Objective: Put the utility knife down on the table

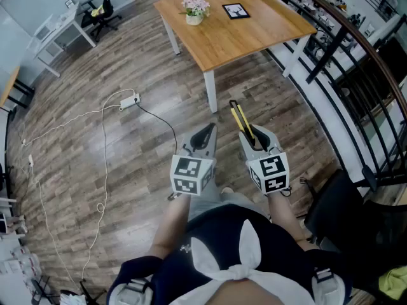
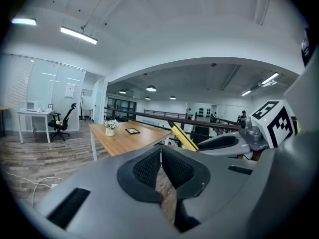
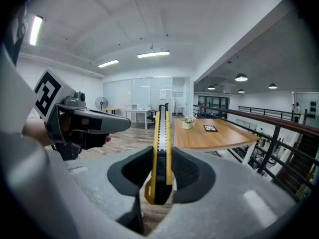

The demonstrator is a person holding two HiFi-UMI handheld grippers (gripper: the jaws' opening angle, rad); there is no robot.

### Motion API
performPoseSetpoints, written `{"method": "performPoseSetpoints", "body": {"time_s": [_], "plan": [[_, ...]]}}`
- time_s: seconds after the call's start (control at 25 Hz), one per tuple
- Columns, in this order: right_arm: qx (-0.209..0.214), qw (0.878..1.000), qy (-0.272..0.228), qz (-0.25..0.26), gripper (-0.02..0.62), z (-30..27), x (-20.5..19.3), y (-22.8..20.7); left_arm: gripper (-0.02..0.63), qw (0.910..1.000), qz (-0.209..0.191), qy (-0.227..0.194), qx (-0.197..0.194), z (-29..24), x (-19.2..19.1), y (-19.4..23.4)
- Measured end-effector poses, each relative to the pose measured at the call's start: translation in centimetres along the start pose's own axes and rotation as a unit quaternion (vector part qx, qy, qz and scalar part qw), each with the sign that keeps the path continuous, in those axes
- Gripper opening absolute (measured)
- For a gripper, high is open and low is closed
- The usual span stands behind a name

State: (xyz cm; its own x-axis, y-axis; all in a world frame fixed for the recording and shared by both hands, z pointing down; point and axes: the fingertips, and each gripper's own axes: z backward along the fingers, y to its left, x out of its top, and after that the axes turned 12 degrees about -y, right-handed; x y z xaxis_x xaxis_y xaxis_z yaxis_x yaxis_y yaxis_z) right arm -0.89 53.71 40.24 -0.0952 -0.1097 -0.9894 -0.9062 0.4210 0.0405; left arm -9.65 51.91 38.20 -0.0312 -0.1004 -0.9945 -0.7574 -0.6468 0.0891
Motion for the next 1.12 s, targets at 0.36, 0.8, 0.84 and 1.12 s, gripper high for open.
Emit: {"method": "performPoseSetpoints", "body": {"time_s": [0.36,0.8,0.84,1.12], "plan": [[-0.005,1.000,0.000,-0.001,0.114,-2.6,0.0,-1.5,0.025,0.9999,0.002,0.001,-0.013,-3.1,-0.3,2.0],[-0.026,0.999,0.018,0.003,0.114,-12.6,0.2,-6.9,0.025,0.9993,0.016,0.009,-0.032,-12.2,0.0,9.9],[-0.028,0.999,0.020,0.002,0.114,-13.7,0.3,-7.3,0.025,0.9993,0.016,0.010,-0.033,-13.0,0.1,10.9],[-0.044,0.999,0.023,0.002,0.114,-20.9,1.6,-9.3,0.025,0.9983,0.014,0.022,-0.052,-17.8,1.1,16.7]]}}
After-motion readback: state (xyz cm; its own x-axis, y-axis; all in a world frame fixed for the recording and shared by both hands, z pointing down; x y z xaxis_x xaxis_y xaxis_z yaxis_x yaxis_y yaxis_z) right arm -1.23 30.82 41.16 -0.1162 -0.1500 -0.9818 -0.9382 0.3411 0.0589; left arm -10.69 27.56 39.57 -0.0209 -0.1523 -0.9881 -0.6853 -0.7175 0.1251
